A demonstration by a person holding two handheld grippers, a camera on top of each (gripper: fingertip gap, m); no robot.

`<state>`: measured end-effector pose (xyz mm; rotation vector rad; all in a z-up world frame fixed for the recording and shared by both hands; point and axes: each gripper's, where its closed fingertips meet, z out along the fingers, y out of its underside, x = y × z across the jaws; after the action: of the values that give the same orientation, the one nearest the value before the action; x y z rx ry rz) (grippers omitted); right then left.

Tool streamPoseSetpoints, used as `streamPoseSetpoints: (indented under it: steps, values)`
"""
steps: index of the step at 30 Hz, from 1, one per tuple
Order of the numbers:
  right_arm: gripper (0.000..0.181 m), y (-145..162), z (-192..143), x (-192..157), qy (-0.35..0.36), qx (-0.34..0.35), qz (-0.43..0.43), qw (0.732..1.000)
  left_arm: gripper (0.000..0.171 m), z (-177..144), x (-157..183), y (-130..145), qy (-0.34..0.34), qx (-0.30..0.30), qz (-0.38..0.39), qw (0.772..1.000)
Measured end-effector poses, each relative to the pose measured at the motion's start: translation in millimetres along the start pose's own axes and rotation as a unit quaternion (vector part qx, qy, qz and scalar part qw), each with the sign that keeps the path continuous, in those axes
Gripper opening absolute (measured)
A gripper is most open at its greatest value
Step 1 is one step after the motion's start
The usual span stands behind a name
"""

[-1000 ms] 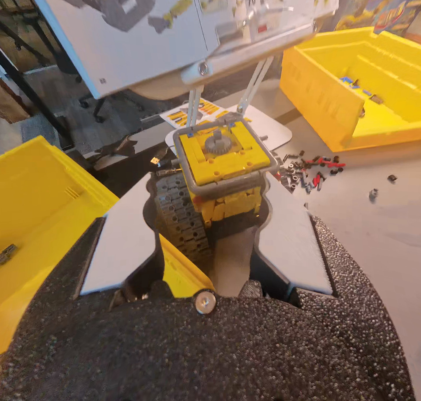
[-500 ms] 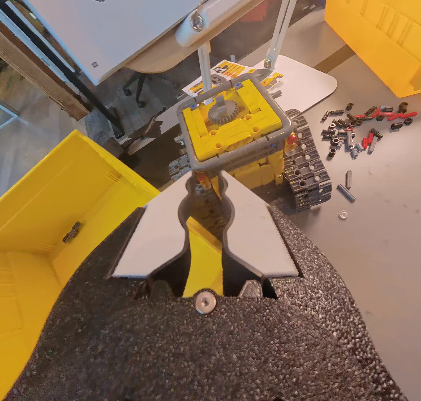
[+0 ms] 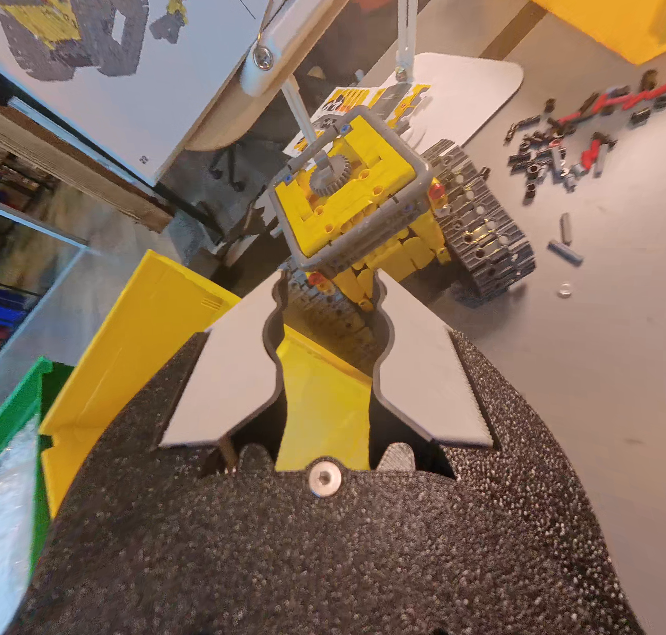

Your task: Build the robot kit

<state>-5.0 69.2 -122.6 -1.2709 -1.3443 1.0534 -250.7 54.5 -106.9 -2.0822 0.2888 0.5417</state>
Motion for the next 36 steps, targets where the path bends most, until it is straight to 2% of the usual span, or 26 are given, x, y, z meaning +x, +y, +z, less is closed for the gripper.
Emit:
streamPoseSetpoints:
  steps: [2, 6, 11, 12, 17, 20, 23, 25, 29, 32, 36]
  values:
    - [0.024, 1, 1, -1, -0.003, -0.005, -0.003, 1.0, 0.041, 4, -9, -2, -0.019, -0.004, 0.027, 0.999]
    - [0.024, 1, 1, -4, -0.005, -0.005, -0.01, 1.0, 0.022, 10, -6, -4, -0.006, -0.004, 0.063, 0.998]
    - [0.024, 3, 2, -7, -0.011, -0.009, -0.01, 1.0, 0.012, 3, -5, -5, -0.03, -0.001, 0.105, 0.994]
    - [0.024, 3, 2, -7, -0.012, -0.01, -0.011, 1.0, 0.0, 1, -5, -6, -0.033, 0.002, 0.106, 0.994]
    - [0.024, 5, 6, -12, -0.032, -0.022, -0.019, 0.999, 0.0, -7, -5, -2, -0.037, -0.012, 0.103, 0.994]
    - [0.024, 17, 24, -8, -0.06, -0.087, -0.046, 0.993, 0.0, -7, -4, 2, -0.035, -0.017, 0.1, 0.994]
    - [0.024, 32, 56, -8, -0.097, -0.161, -0.08, 0.979, 0.001, -12, -5, -8, -0.028, 0.006, 0.074, 0.997]
    - [0.025, 41, 82, -13, -0.119, -0.203, -0.1, 0.967, 0.01, -19, -6, -16, -0.025, 0.027, 0.048, 0.998]
    - [0.025, 55, 127, -18, -0.146, -0.254, -0.074, 0.953, 0.019, -39, 2, -31, 0.018, 0.089, -0.082, 0.992]
    - [0.021, 59, 143, -18, -0.156, -0.283, -0.056, 0.945, 0.023, -57, 18, -35, 0.059, 0.134, -0.189, 0.971]
    - [0.013, 66, 147, -15, -0.161, -0.321, -0.065, 0.931, 0.025, -72, 42, -18, 0.058, 0.141, -0.198, 0.968]
